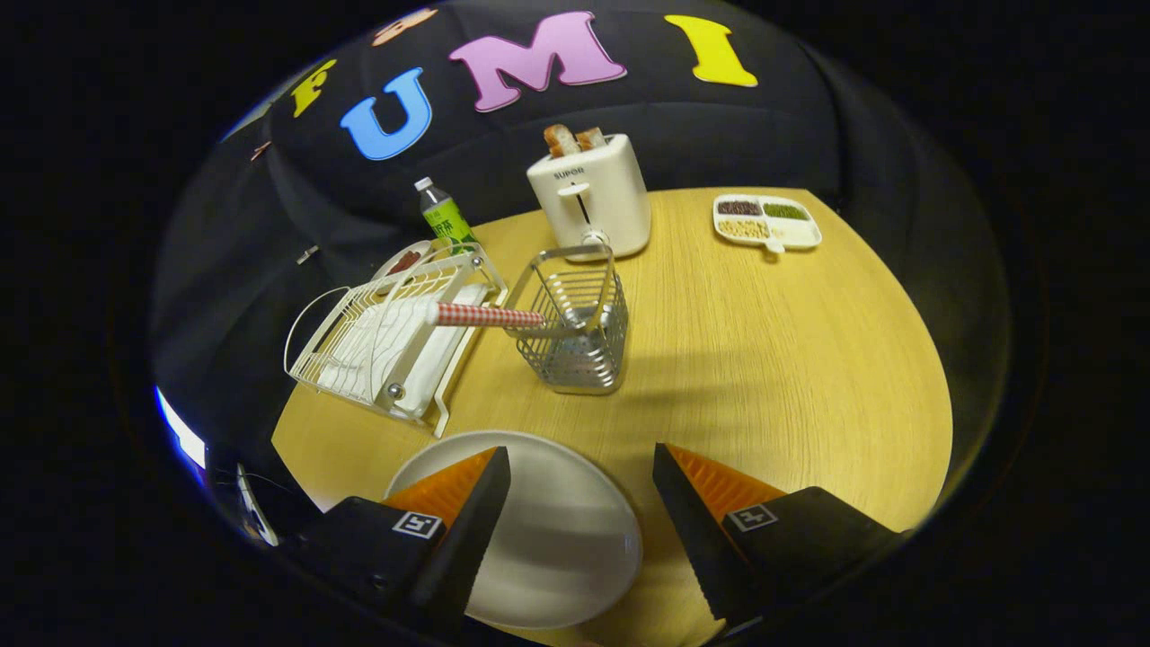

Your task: Take the plate from the dish rack, then take the spoon from the basket and place it into the plate.

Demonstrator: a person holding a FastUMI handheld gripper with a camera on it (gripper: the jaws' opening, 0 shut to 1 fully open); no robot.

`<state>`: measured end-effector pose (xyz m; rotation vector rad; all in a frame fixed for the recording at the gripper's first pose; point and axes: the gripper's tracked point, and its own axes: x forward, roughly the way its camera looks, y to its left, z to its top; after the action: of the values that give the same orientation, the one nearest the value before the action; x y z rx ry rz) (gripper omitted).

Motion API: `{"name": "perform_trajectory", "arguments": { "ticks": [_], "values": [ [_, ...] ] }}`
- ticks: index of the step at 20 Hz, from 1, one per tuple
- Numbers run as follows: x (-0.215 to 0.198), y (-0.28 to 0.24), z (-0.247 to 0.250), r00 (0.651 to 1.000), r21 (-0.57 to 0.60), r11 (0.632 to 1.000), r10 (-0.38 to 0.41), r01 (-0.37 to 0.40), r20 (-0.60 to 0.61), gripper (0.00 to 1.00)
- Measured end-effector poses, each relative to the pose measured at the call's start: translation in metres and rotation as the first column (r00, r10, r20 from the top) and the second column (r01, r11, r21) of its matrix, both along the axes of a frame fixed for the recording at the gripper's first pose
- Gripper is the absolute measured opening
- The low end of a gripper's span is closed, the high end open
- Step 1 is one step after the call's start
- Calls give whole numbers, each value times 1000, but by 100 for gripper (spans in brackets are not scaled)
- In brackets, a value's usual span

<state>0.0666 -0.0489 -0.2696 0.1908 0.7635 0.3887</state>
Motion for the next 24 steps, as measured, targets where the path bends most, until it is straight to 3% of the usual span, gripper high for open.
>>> {"name": "perform_trajectory", "arguments": {
  "ticks": [8,18,24],
  "values": [
    [23,46,28,967,-91,982,181,-166,182,99],
    [81,67,20,944,-147,977,190,-154,271,98],
    [95,77,23,944,-120,982,174,-146,280,75]
  ]
}}
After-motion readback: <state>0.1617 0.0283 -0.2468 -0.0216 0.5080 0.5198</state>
